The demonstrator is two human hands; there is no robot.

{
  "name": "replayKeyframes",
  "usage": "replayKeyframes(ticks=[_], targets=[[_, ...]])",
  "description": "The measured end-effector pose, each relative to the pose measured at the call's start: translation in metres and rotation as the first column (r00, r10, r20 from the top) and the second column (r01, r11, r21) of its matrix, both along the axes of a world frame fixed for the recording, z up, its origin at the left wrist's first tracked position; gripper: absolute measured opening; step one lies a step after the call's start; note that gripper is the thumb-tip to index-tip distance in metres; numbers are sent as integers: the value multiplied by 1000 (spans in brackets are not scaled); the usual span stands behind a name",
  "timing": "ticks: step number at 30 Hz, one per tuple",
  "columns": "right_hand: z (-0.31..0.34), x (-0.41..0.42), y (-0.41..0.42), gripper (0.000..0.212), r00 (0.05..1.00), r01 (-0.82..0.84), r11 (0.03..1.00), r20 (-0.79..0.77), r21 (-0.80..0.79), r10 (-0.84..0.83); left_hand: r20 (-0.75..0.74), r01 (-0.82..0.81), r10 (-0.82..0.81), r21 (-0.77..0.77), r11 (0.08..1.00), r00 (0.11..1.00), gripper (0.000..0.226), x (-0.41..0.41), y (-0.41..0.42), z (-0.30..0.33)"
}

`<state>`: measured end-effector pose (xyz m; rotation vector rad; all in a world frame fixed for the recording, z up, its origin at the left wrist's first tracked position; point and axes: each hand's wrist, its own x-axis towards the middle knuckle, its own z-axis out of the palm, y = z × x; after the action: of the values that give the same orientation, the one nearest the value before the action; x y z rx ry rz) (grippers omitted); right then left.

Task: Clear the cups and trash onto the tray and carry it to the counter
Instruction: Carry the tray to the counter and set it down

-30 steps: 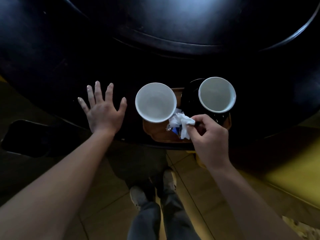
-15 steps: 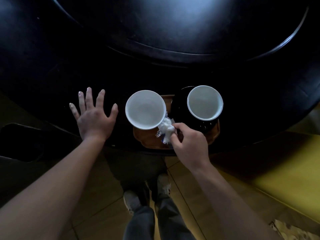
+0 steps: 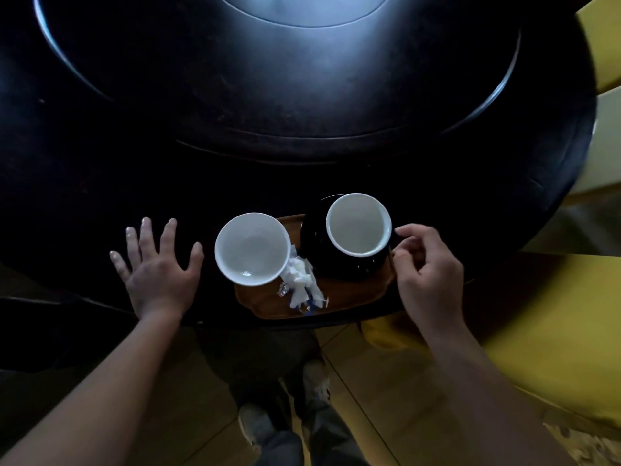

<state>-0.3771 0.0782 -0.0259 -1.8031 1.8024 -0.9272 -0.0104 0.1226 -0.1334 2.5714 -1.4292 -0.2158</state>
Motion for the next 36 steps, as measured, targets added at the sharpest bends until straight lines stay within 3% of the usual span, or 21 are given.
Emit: replayKeyframes(ticks=[4, 7, 10, 14, 20, 24, 31, 36], targets=[[-23, -18, -13, 47, 975, 6, 986, -221, 165, 31, -29, 8, -6, 45, 999, 1000, 68, 1, 0, 3], [-40, -20, -16, 62, 964, -53, 941, -228, 334, 135, -181, -26, 34, 42, 999, 983, 60, 4, -6, 22], [-45, -17, -18, 66, 972, -70, 913, -179, 402, 153, -500, -129, 66, -93, 987, 864, 48, -3, -6, 51], [-43, -19, -26, 67, 983, -47, 888, -138, 458, 123, -689, -169, 47, -111, 979, 723, 49, -40, 13, 63], [-42, -25, -36, 75, 936, -98, 844, -239, 527, 257, -759, -198, 72, -76, 977, 647, 55, -69, 27, 62], [-40, -34, -36, 79, 946, -115, 805, -182, 583, 267, -758, -141, 99, 10, 990, 644, 61, -82, 49, 65], [-37, -30, -38, 73, 960, -119, 815, -145, 567, 241, -771, -219, 106, -45, 975, 628, 67, -92, 56, 62], [-41, -37, -38, 72, 986, -137, 787, 2, 601, 170, -736, -172, 63, -73, 982, 674, 71, -101, 44, 64]])
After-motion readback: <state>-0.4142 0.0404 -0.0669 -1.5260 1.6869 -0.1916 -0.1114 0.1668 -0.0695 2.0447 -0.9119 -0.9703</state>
